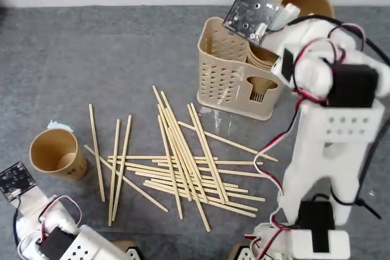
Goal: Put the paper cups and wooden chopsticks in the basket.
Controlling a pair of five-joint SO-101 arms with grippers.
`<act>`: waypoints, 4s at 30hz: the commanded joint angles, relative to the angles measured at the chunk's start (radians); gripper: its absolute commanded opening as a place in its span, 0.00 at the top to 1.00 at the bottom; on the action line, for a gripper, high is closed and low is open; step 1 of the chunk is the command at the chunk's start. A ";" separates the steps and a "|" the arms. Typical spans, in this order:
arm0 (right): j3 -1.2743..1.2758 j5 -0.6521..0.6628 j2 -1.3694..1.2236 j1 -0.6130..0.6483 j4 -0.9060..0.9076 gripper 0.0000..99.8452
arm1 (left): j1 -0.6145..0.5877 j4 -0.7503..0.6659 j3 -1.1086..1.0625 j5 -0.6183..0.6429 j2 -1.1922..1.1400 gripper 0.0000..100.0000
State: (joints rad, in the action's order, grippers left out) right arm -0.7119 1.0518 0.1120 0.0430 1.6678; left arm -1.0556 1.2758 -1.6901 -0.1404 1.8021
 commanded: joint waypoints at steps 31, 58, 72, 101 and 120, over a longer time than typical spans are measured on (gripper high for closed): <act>-0.011 -0.365 0.084 0.199 0.131 0.83 | -0.006 -0.021 0.007 -0.011 0.015 0.98; 0.222 -1.060 -0.268 0.914 -0.220 0.83 | -0.213 -0.049 0.008 -0.012 0.017 0.98; 0.219 -1.057 -0.495 1.036 -0.567 0.83 | -0.212 -0.041 0.007 -0.011 0.015 0.98; 0.163 -1.051 -0.627 1.023 -0.512 0.99 | -0.212 -0.041 0.007 -0.011 0.015 0.98; -0.278 -0.931 -0.289 0.756 0.019 0.99 | -0.212 -0.041 0.007 -0.011 0.014 0.98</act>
State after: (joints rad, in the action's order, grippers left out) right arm -0.9007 0.0790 -0.2961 0.8684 1.6356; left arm -1.2597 1.2467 -1.6886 -0.1450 1.8021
